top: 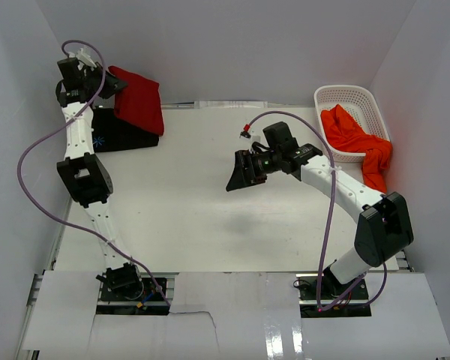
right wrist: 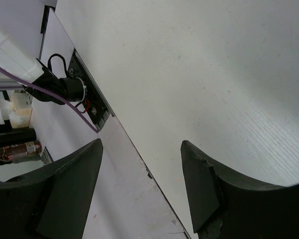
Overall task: Fold and stack the t-shirts
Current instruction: Put the neatly folded tshirt into the corner of the board with the left arm
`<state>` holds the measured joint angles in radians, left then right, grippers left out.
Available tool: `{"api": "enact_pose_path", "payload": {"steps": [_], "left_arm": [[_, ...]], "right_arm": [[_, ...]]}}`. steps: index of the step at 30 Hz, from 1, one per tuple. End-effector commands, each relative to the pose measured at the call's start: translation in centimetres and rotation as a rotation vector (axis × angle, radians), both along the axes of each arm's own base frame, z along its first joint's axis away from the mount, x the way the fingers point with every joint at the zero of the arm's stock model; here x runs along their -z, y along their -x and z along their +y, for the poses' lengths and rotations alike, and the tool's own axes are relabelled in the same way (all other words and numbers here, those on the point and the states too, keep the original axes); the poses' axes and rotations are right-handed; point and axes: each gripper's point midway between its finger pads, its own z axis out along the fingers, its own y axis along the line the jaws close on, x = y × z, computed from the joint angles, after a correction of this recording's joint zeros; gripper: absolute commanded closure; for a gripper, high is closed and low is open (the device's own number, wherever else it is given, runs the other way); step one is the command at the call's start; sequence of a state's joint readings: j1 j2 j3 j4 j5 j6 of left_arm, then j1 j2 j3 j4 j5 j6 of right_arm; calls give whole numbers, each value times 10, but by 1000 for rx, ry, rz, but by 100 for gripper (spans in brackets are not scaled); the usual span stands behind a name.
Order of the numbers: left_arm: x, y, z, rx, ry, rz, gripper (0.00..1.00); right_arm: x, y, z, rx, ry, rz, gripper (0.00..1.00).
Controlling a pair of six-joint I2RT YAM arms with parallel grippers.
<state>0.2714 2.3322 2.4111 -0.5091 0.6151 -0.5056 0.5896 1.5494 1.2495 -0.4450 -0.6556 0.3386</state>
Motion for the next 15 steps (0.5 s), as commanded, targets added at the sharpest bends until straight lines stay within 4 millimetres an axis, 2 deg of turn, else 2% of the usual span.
{"api": "enact_pose_path", "payload": {"steps": [1,3,6,12,15], "left_arm": [[-129,34,-15,50,-55,-281,100],[-131,34,-15,47,-57,-283,100],[-118,30,-13,38,-53,-256,100],[-71,22,-9,41,-38,-166,100],[-65,18,-14,62,-17,-161,100]], "right_arm": [[0,-2,5,-6,-12,-13,30],[0,-1,6,-8,-13,-13,30],[0,0,7,-12,-12,-12,30],[3,2,6,-13,-6,-9,30],[3,3,7,-14,-7,-7,30]]}}
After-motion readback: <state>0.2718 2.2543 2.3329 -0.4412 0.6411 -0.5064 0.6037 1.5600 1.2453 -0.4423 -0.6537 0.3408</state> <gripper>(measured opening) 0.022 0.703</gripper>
